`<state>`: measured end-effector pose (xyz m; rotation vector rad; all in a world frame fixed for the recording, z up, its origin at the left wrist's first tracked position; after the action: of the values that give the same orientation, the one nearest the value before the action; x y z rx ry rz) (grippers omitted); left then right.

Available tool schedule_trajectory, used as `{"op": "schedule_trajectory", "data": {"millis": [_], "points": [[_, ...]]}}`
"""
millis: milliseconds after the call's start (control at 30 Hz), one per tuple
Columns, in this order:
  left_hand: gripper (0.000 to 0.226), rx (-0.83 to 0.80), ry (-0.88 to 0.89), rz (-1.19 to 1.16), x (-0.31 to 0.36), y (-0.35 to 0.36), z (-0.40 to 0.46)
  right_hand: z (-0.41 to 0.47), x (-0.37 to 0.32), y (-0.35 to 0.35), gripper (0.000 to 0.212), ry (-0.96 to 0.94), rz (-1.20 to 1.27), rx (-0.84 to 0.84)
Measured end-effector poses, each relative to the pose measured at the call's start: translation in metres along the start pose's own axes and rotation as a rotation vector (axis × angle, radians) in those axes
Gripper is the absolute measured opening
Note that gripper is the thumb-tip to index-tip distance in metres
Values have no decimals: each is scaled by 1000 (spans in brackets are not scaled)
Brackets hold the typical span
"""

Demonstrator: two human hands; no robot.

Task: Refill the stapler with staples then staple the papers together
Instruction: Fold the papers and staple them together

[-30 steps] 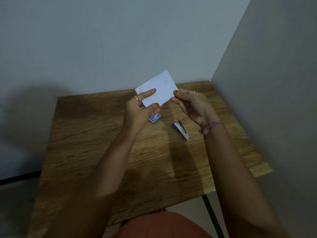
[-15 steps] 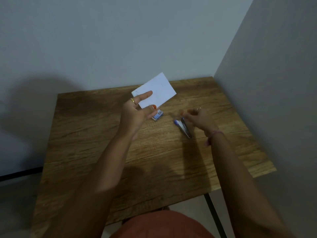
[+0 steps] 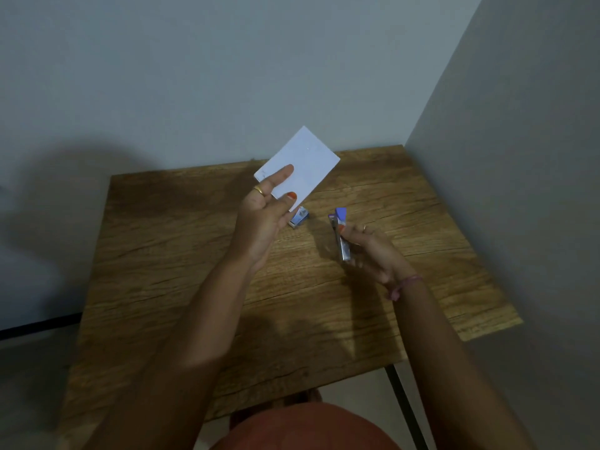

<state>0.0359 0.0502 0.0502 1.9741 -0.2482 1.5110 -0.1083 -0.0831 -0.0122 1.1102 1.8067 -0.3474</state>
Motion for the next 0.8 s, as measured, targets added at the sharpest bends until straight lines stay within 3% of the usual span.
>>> {"op": "schedule_trajectory", "data": {"millis": [67,167,267,467,800], "points": [[40,-20,-13,-31,1,4,-3,-17,-9,12,16,57,158,-130],[39,-57,2,-25,3,9,-7,-38,-22,29,5,1,204,-242],[38,-88,34,26,5,13,-12,-52,-33,43,28,-47,218,-335],[42,-141,146,157,16,18,-22,-63,-40,47,39,-167,130,-223],[48,-244,177,259,21,24,-28,-68,-48,41,30,-207,115,-122]]}}
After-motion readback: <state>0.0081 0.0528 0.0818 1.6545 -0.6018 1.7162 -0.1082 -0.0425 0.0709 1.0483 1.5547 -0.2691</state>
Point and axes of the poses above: each hand's wrist, its own z-axis towards the middle knuckle, its own y-axis out of the palm, x = y × z, the point moved 3 cm from there along z, towards the middle knuckle, and after that the axes turned 13 degrees about x, right-handed, at the moved point
